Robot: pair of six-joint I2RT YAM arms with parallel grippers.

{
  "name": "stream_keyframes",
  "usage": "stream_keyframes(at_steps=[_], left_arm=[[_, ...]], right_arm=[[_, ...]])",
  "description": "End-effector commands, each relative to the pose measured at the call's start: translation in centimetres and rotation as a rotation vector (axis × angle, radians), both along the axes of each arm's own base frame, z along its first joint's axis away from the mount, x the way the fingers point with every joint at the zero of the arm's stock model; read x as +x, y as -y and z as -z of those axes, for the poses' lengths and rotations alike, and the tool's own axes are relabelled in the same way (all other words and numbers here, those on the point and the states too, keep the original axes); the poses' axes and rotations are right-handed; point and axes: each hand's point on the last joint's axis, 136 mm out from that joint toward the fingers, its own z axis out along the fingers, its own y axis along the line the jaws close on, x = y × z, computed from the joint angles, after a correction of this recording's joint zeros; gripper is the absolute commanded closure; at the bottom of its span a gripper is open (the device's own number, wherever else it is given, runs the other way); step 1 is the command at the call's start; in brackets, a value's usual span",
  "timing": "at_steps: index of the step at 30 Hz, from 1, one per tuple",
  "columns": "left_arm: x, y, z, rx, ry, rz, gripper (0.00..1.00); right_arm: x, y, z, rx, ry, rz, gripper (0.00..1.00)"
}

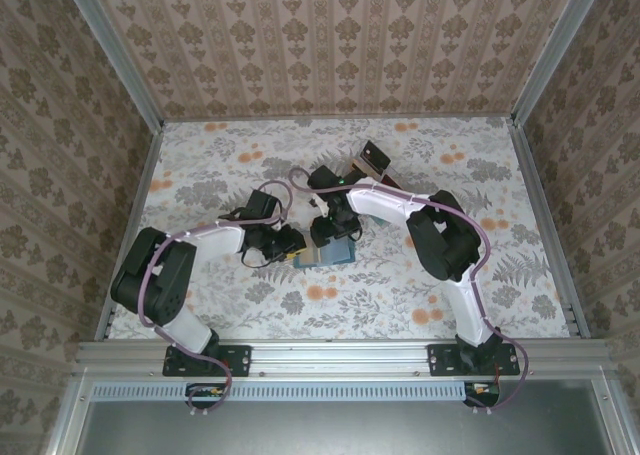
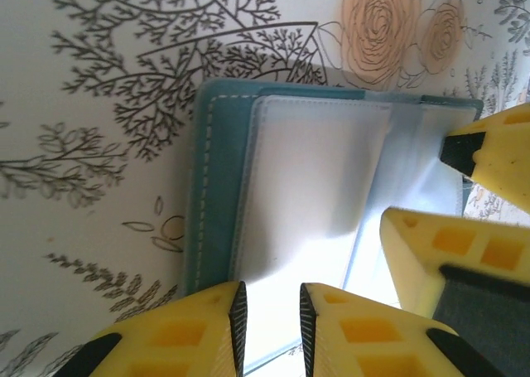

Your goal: Take the credit cards out of the card holder

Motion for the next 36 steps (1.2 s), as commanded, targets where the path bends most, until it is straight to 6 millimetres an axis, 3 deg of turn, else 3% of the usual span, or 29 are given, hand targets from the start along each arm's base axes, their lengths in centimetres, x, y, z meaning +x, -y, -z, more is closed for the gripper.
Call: stream_keyframes(at_steps=[1, 5, 11, 21, 31, 36], left_arm=[[0.1, -0.9, -1.1, 0.017, 0.034, -0.007, 0.73], [0.0, -1.6, -0.7, 0.025, 0.021, -0.029, 0.75], [0.2, -1.1, -0.4, 0.0, 0.009, -0.026, 0.76], [0.3, -0.8, 0.6, 0.004, -0.016, -0.014, 0.75], [0.4, 0.9, -0.2, -0.073, -0.002, 0.03, 0.76], [0.6, 1.6, -0.9, -0.101, 0.014, 0.051, 0.81]], right_arm=[[-1.4, 1.9, 2.0, -0.09, -0.045, -0.003, 0.28], [-1.1, 2.6, 3.0, -0.159, -0.038, -0.001, 0.23], [-1.2, 3.9, 5.0, -0.279, -0.029, -0.013, 0.23], [-2.3, 6.1, 7.6, -0.399, -0.051, -0.025, 0.36], [-2.6, 5.6, 7.8, -0.368, -0.063, -0.022, 0.39], [-2.4, 4.8, 6.4, -0.313, -0.049, -0.015, 0.4]])
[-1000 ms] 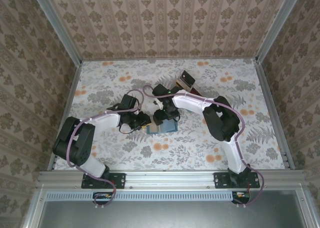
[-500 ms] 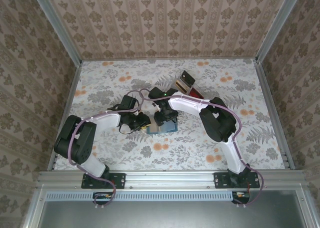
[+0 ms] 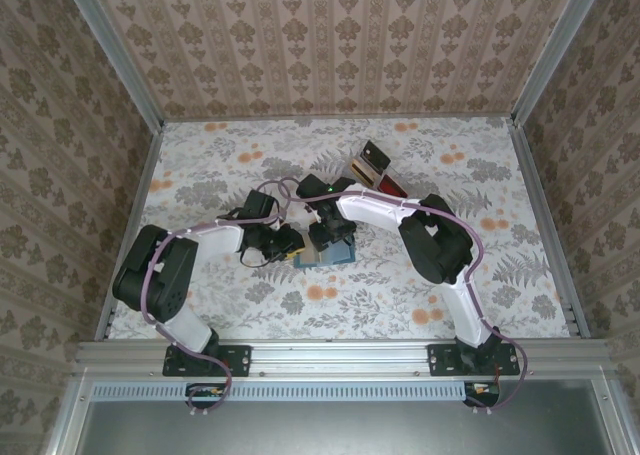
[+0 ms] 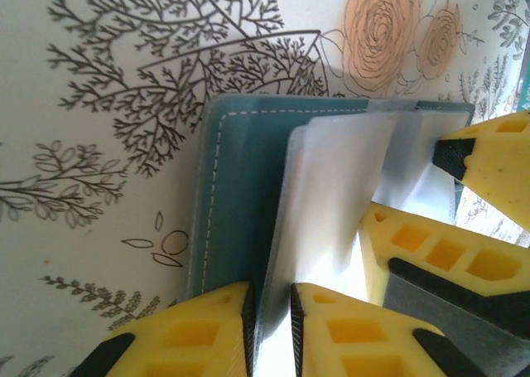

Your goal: Take the credit cards out of the card holder

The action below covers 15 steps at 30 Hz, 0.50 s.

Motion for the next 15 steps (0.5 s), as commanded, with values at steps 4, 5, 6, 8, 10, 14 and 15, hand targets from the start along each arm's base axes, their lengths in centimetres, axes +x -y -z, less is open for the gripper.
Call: stream_keyframes(at_steps=[4, 5, 6, 8, 10, 14, 15], left_arm=[[0.6, 1.4, -1.7, -0.059, 0.049, 0.045, 0.94], [0.6, 1.3, -1.8, -0.052, 0.053, 0.046, 0.96], [0.5, 1.1, -1.8, -0.04, 0.055, 0.044, 0.97], [0.4, 0.4, -2.2, -0.011, 0.064, 0.051, 0.97], [0.2, -0.2, -2.6, 0.011, 0.076, 0.055, 0.97], [-0.5, -1.3, -3.3, 0.058, 0.089, 0.071, 0.98], [-0.5, -1.4, -3.6, 0.06, 0.096, 0.075, 0.97]], right_arm=[[-1.5, 2.9, 1.6, -0.053, -0.077, 0.045, 0.4], [-1.2, 2.6, 0.4, -0.02, -0.058, 0.053, 0.39], [-1.0, 2.3, -0.7, 0.01, -0.039, 0.06, 0.39], [-0.6, 2.0, -3.3, 0.078, -0.005, 0.082, 0.37], [-0.4, 1.7, -5.4, 0.141, 0.022, 0.101, 0.35], [-1.2, 1.2, -8.8, 0.276, 0.058, 0.131, 0.32], [-1.4, 1.1, -9.4, 0.302, 0.065, 0.139, 0.32]])
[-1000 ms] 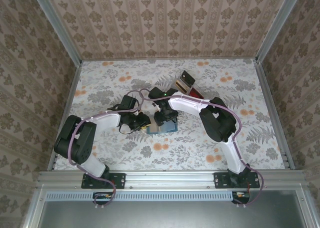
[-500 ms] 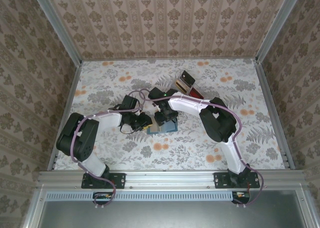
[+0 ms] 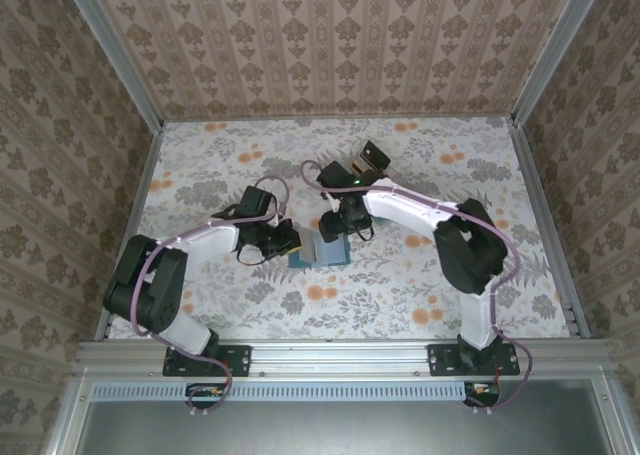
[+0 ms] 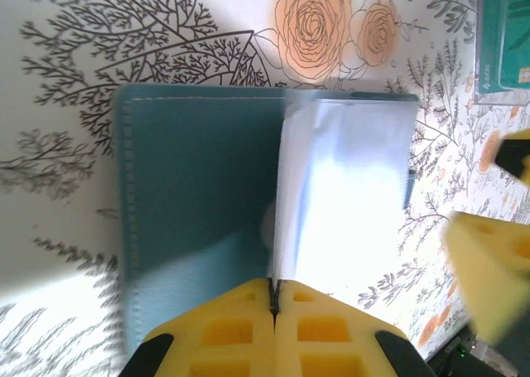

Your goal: Take the credit cards out of the card holder

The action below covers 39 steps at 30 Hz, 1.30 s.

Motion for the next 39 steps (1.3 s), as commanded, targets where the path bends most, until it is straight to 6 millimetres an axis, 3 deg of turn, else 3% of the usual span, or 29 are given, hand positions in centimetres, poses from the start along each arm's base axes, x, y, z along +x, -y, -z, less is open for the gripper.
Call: stream_keyframes(at_steps=[1, 9, 13, 16, 20, 24, 31, 39], left_arm=[[-0.4, -0.9, -1.3, 0.041, 0.031, 0.031, 0.96], [0.6, 3.1, -4.6, -0.152, 0.096, 0.089, 0.65], [0.7, 5.8, -5.7, -0.216, 0.106, 0.143, 0.59], [0.8, 7.0, -5.3, -0.225, 0.091, 0.161, 0.57], [1.4, 5.9, -4.1, -0.144, 0.083, 0.107, 0.57], [1.6, 4.0, -3.1, -0.086, 0.079, 0.049, 0.6], [1.4, 4.5, -2.2, -0.123, 0.052, 0.047, 0.6], [1.6, 5.2, -3.3, -0.122, 0.067, 0.089, 0.57]], right_arm=[[-1.0, -0.9, -3.6, 0.15, 0.029, 0.044, 0.31], [-2.8, -0.3, -4.6, 0.252, 0.033, 0.11, 0.32], [-2.8, 0.9, -4.4, 0.247, 0.056, 0.157, 0.32], [-2.6, 1.9, -4.5, 0.246, 0.077, 0.202, 0.32], [-2.5, 2.8, -4.4, 0.252, 0.078, 0.236, 0.32], [-2.9, 1.9, -3.9, 0.28, 0.026, 0.212, 0.36], [-2.5, -0.1, -4.3, 0.362, -0.003, 0.18, 0.38], [-2.4, 0.1, -3.7, 0.351, -0.007, 0.199, 0.39]])
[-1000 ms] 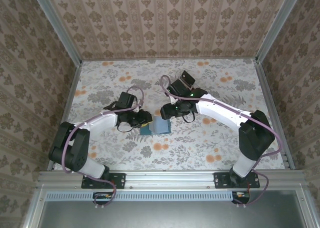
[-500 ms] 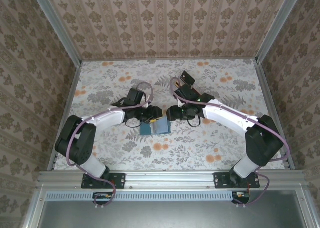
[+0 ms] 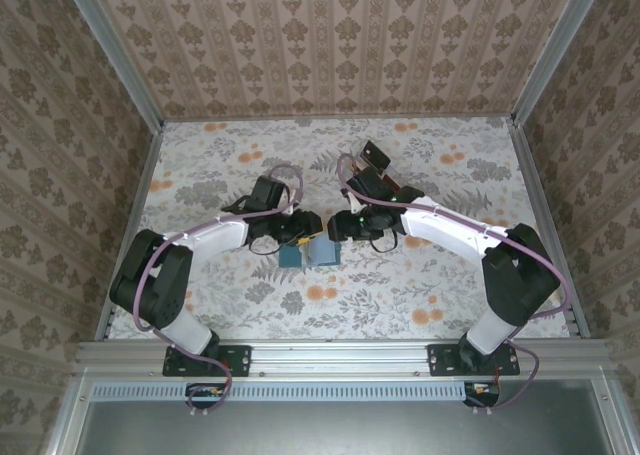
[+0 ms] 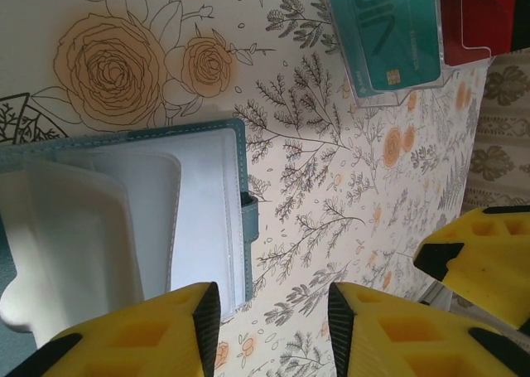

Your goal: Take the credit cards out of the card holder

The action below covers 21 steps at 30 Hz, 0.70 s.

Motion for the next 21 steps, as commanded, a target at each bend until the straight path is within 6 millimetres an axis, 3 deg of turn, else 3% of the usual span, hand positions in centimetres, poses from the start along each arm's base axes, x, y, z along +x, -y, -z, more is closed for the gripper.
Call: stream_keyframes(at_steps=[1, 7, 13, 21], left_arm=[[0.0, 0.5, -0.2, 0.007, -0.005, 0.03, 0.56], [-0.3, 2.6, -0.8, -0.016, 0.008, 0.095, 0.51], [-0.3, 2.8, -1.6, -0.02, 0.02, 0.104, 0.49], [-0.1, 0.1, -2.9, 0.056, 0.074, 0.05, 0.44]], right_arm=[[0.4, -0.2, -0.6, 0.025, 0.011, 0.026, 0.39], [0.8, 0.5, -1.1, 0.012, 0.045, 0.063, 0.39], [1.1, 1.8, -1.7, -0.003, 0.084, 0.11, 0.39], [0.9, 1.1, -1.6, 0.033, 0.062, 0.098, 0.38]])
